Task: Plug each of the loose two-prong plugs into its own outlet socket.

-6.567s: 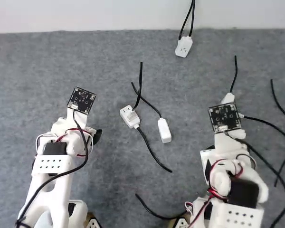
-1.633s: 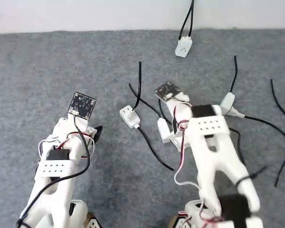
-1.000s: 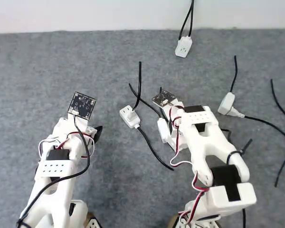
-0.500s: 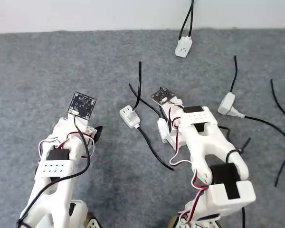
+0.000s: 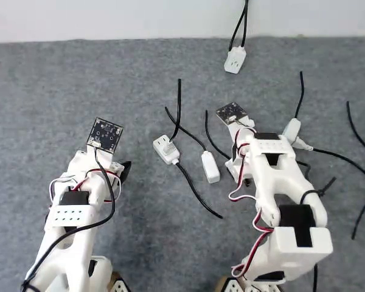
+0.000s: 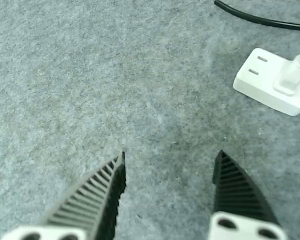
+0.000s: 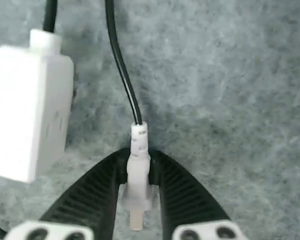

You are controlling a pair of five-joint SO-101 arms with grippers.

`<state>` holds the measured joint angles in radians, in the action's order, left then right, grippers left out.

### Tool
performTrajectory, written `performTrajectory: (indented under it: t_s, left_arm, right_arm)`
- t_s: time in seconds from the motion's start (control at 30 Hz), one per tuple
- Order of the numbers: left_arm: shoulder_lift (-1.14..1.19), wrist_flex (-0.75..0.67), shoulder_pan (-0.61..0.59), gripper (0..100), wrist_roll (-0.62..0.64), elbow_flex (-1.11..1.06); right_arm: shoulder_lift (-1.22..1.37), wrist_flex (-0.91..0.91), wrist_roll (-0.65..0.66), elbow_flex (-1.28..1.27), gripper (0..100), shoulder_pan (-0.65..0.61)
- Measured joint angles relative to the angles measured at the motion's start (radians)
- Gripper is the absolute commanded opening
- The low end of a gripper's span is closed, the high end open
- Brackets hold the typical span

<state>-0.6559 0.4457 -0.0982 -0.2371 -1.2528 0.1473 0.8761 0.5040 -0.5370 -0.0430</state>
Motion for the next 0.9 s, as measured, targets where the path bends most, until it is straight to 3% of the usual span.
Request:
performTrajectory:
  t_s: [0.27,0.53,0.7,0.9]
  left_arm:
    - [0.000,0.000,0.000,27,0.000,0.000]
    - [0.000,0.000,0.000,27,0.002,0.002]
    - [0.000,0.061,0.005,27,0.008,0.138]
    - [-0.181,0.249,0.201,27,0.063,0.344]
  right_arm:
    - [0.014,0.041,0.049,0.052,0.8,-0.008]
    - [-0.017,0.394,0.057,0.420,0.8,-0.009]
    - [-0.081,0.543,0.057,0.684,0.8,-0.021]
    - [-0.164,0.574,-0.035,0.835,0.8,-0.097]
